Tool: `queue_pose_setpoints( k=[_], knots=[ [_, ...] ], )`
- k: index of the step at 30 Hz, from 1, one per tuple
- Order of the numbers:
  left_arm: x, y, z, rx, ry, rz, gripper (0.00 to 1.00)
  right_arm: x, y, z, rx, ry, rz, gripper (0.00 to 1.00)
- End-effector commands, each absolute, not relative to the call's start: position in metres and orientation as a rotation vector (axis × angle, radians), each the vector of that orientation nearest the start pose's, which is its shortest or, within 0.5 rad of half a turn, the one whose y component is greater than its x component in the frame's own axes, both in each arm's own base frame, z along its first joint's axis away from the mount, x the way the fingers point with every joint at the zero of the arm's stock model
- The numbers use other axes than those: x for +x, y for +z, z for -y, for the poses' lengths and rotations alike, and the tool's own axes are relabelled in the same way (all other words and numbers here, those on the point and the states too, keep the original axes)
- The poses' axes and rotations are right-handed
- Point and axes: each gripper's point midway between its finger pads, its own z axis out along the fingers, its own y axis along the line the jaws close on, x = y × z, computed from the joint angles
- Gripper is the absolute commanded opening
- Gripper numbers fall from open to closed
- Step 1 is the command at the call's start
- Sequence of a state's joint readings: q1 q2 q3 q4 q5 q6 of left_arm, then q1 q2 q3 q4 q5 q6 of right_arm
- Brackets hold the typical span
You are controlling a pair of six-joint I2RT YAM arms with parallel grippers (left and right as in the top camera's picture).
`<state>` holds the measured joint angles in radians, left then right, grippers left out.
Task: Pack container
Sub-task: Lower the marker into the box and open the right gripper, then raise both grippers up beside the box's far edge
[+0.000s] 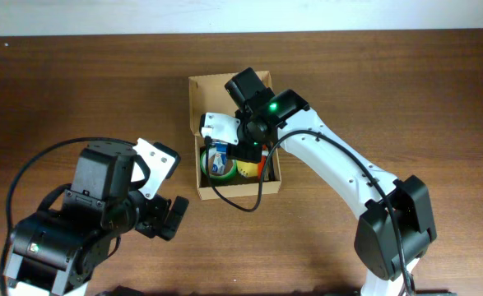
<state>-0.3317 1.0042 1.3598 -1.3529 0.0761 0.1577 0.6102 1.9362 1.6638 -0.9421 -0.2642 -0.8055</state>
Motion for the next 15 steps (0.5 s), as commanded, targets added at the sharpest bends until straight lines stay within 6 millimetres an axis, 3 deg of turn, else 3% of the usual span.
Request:
queue_pose_setpoints(
  k=[1,4,7,11,13,15],
  knots=[
    [0.205,0.278,0.087,0.674,-0.175,-2.461,0.99,0.342,0.134,-0.296,-1.76,0.35,-2.1,0.4],
    [0.216,0.282,0.074,0.631,-0.062,-2.438,1.0,0.341,0.16,-0.295,-1.701,0.357,-2.116,0.29],
    [0.221,0.285,0.073,0.618,-0.04,-2.419,1.0,0.34,0.192,-0.291,-1.66,0.351,-2.097,0.04],
    [0.221,0.285,0.073,0.618,-0.044,-2.418,1.0,0.353,0.232,-0.274,-1.48,0.348,-2.115,0.04],
    [0.225,0.29,0.078,0.617,-0.068,-2.389,1.0,0.363,0.24,-0.258,-1.381,0.349,-2.155,0.04],
    [0.229,0.298,0.095,0.605,-0.193,-2.344,1.0,0.377,0.241,-0.236,-1.253,0.348,-2.228,0.04]
  ],
)
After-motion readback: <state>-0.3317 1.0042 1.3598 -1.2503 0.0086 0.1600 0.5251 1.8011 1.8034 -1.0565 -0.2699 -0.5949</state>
